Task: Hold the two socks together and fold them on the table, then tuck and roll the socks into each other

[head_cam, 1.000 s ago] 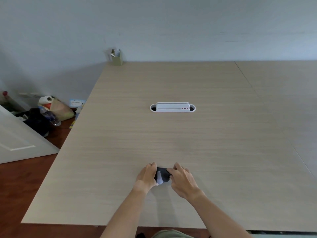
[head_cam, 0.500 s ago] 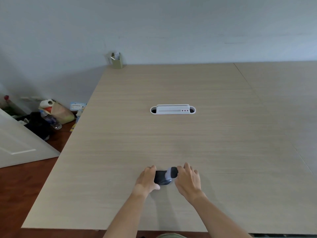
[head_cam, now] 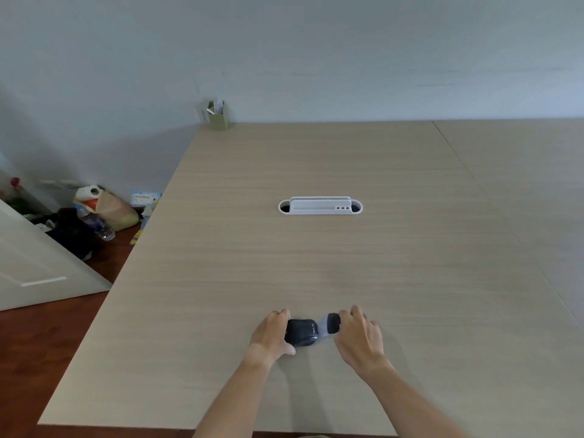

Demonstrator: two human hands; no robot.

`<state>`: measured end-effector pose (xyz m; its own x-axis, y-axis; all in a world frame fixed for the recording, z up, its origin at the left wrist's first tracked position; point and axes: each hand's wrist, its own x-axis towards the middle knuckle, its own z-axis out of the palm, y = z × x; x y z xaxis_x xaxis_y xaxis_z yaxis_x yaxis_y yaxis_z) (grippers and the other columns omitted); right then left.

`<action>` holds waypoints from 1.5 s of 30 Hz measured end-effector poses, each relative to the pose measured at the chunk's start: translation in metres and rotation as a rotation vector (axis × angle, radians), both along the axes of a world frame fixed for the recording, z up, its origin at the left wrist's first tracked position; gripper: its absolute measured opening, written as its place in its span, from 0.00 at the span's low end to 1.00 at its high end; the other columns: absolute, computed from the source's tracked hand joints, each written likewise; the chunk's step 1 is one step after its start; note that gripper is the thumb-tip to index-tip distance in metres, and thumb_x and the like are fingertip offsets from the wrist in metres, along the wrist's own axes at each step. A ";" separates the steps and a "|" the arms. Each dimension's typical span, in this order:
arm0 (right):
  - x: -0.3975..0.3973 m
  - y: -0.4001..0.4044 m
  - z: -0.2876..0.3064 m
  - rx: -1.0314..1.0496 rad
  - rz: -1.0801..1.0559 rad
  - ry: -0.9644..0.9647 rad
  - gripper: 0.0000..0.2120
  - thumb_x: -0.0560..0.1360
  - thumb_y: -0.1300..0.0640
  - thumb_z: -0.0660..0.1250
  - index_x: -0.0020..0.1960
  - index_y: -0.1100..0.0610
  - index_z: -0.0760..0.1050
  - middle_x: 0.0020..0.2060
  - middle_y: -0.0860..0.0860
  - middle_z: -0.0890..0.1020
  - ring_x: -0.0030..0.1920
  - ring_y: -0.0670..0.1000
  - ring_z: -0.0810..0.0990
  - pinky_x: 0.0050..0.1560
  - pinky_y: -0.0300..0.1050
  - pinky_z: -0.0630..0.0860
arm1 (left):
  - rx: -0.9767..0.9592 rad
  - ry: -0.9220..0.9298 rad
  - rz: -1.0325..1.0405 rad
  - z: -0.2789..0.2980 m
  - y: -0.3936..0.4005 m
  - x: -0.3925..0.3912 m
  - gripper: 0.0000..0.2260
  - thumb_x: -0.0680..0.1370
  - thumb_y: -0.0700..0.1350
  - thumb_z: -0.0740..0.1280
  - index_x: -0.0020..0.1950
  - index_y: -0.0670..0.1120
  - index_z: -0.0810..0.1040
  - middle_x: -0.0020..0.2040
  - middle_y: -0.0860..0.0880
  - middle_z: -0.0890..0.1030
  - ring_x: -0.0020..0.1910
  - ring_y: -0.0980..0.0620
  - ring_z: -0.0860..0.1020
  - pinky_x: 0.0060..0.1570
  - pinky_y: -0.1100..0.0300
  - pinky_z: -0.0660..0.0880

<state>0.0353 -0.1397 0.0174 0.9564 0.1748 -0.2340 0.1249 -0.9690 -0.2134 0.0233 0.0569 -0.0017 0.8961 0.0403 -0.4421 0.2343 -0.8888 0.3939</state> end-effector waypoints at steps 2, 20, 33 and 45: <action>-0.001 0.002 -0.002 0.126 0.031 0.021 0.10 0.76 0.61 0.58 0.55 0.56 0.74 0.53 0.53 0.74 0.47 0.58 0.78 0.47 0.46 0.70 | 0.004 0.006 -0.006 0.001 0.000 0.001 0.26 0.62 0.45 0.79 0.54 0.45 0.71 0.53 0.46 0.76 0.50 0.45 0.77 0.43 0.54 0.73; 0.006 -0.003 -0.002 0.229 0.007 0.034 0.10 0.75 0.61 0.58 0.52 0.56 0.76 0.47 0.51 0.73 0.44 0.58 0.78 0.46 0.45 0.68 | 0.018 0.014 -0.022 0.000 0.000 0.001 0.26 0.62 0.45 0.78 0.56 0.45 0.71 0.54 0.46 0.76 0.51 0.44 0.77 0.46 0.53 0.75; 0.003 -0.001 0.004 0.270 0.154 0.091 0.12 0.74 0.62 0.58 0.53 0.54 0.78 0.48 0.51 0.73 0.43 0.58 0.76 0.43 0.48 0.72 | 0.030 0.029 -0.036 0.004 -0.001 0.002 0.27 0.62 0.45 0.79 0.55 0.45 0.71 0.53 0.46 0.77 0.50 0.44 0.78 0.43 0.54 0.73; 0.012 0.011 0.008 0.210 0.081 0.224 0.09 0.74 0.59 0.57 0.48 0.58 0.75 0.51 0.54 0.75 0.48 0.59 0.78 0.50 0.50 0.73 | 0.131 0.008 -0.159 0.004 -0.005 0.008 0.27 0.65 0.42 0.78 0.61 0.48 0.72 0.58 0.47 0.77 0.58 0.44 0.76 0.52 0.51 0.75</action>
